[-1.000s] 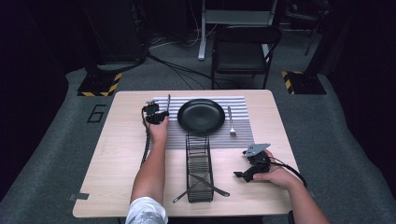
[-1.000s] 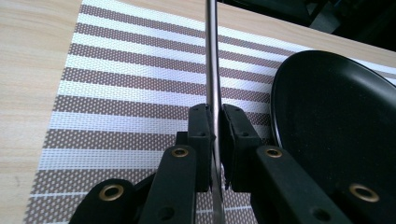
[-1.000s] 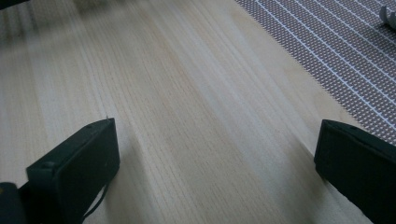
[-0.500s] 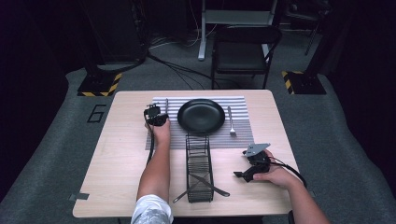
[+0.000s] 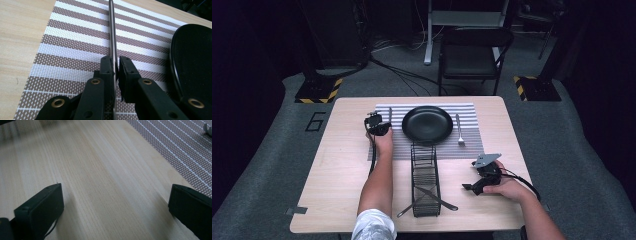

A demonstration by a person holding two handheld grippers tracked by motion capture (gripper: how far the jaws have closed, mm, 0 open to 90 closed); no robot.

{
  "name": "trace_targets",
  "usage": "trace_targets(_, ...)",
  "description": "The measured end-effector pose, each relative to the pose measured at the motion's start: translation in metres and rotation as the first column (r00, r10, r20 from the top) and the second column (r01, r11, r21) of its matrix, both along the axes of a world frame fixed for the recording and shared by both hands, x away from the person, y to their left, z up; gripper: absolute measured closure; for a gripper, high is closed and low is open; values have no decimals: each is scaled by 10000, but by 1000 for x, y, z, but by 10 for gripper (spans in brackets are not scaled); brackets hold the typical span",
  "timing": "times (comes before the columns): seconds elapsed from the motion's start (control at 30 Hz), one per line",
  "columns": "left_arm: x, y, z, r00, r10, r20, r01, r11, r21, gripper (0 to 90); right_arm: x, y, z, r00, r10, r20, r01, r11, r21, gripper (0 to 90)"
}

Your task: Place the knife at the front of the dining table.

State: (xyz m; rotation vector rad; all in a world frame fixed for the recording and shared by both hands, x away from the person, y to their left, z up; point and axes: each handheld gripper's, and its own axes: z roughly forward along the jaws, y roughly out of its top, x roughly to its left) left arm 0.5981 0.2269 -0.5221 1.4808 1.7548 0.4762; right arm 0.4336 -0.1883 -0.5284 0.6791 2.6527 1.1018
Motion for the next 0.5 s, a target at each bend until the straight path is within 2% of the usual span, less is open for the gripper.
trace_targets(0.07, -1, 2, 0, 10000, 21, -1, -21, 10000, 32, 793, 0, 0, 0, 10000, -7, -9, 7, 10000, 2, 0)
trace_targets(0.1, -1, 4, 2, 9999, -49, -127, 49, 10000, 22, 780, 0, 0, 0, 10000, -1, -9, 1, 10000, -2, 0)
trace_targets(0.3, -8, 14, 11, 9994, -334, -66, 335, 9993, 178, 680, 0, 0, 0, 10000, -3, -3, 3, 10000, 2, 0)
trace_targets(0.5, -20, 27, 24, 9988, -442, 224, 441, 9990, 64, 654, 0, 0, 0, 10000, -28, -21, 28, 10000, 6, 0)
